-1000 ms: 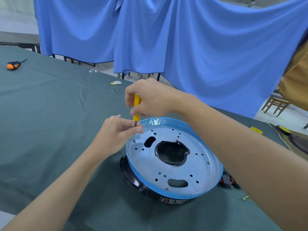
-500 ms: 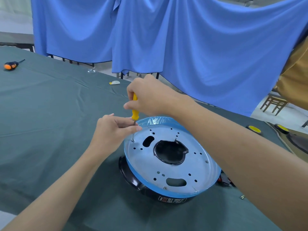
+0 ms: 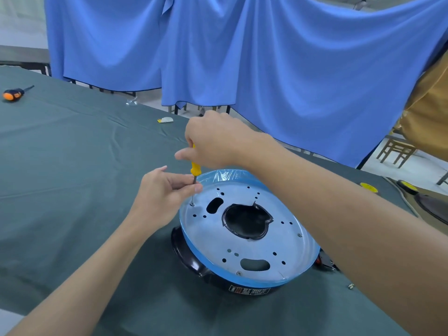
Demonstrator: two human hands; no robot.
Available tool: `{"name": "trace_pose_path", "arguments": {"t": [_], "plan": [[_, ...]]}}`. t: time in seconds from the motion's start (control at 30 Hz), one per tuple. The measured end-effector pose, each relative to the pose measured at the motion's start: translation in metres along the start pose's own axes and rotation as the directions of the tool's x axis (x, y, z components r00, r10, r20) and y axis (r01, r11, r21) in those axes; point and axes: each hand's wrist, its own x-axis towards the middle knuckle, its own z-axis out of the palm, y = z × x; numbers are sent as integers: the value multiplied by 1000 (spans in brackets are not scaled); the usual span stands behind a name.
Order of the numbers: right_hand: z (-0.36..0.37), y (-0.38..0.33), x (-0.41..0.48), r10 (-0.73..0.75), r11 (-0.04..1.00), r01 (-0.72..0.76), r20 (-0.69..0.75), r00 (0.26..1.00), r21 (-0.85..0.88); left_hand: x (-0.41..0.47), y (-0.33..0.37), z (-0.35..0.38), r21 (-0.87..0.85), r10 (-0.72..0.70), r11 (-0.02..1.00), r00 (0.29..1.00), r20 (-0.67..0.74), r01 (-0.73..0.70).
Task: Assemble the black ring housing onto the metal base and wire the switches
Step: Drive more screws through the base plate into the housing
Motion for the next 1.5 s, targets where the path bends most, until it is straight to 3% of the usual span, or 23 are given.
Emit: {"name": "trace_pose_path", "arguments": {"t": [0.13, 0.33, 0.5, 0.6, 0.77, 0.9, 0.97, 1.13, 1.27, 1.37, 1.5], "plan": [[-8, 2, -4, -155, 984, 154, 11, 988, 92, -1, 1, -5, 17, 27, 999, 998, 54, -28], [-1, 1, 2, 11, 1000, -11, 13, 1000, 14, 0, 0, 3, 26, -14, 1000, 999, -36, 15], [-6, 0, -5, -165, 985, 162, 50, 985, 55, 5, -5, -1, -9, 7, 1000, 994, 107, -6], [-5, 2, -4, -84, 995, 83, 18, 996, 56, 7, -6, -1, -9, 15, 1000, 988, 156, -14], [0, 2, 4, 4, 1000, -4, 51, 999, 6, 7, -4, 2, -16, -1, 1000, 1000, 19, 2], [-6, 2, -5, -145, 989, 141, 89, 986, 46, 8, -8, -4, -23, 17, 1000, 983, 185, -13], [-6, 4, -7, -142, 990, 140, 67, 988, 27, 10, -7, -4, 16, 17, 1000, 969, 246, -22], [1, 4, -3, 1, 998, 3, 78, 997, -61, 12, -5, -1, -35, -31, 999, 995, 94, 35], [-4, 4, -6, -118, 991, 109, 135, 984, 73, 11, -7, -5, -32, -17, 999, 991, 131, 22], [-9, 5, -11, -150, 985, 142, 74, 986, 98, 11, -6, -8, -8, 0, 1000, 976, 219, 2], [-1, -2, -5, -91, 995, 92, 27, 995, -29, 9, -5, -5, 21, -33, 999, 998, 60, 31]]}}
